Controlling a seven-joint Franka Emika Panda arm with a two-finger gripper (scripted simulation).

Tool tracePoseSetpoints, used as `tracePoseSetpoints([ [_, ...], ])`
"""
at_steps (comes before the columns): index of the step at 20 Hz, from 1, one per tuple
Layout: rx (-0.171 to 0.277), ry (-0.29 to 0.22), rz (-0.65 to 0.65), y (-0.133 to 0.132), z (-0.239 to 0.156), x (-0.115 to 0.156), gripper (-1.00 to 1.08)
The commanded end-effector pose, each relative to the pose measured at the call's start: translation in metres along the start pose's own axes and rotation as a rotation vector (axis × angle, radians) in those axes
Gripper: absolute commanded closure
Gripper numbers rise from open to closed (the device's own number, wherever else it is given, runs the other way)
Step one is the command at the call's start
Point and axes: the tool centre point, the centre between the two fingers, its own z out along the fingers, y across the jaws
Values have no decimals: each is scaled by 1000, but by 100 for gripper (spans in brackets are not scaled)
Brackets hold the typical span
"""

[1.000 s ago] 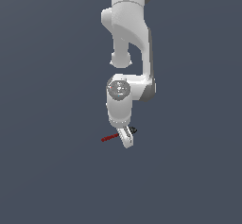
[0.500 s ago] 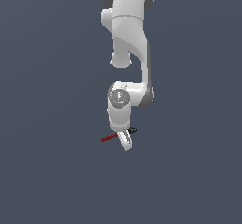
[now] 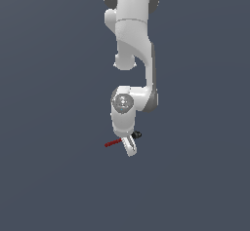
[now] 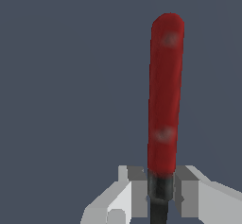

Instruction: Pick up the object and move it to a goal position.

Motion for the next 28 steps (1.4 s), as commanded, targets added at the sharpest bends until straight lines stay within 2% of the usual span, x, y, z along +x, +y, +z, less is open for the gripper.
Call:
tracePoseSetpoints([
  [1, 0, 0, -1, 0, 0, -1, 108],
  [8, 0, 0, 0, 0, -3, -1, 108],
  [14, 0, 0, 0, -4, -25, -9, 108],
  [19, 0, 0, 0, -9, -62, -23, 108],
  [28, 0, 1, 1, -24, -157, -56, 108],
])
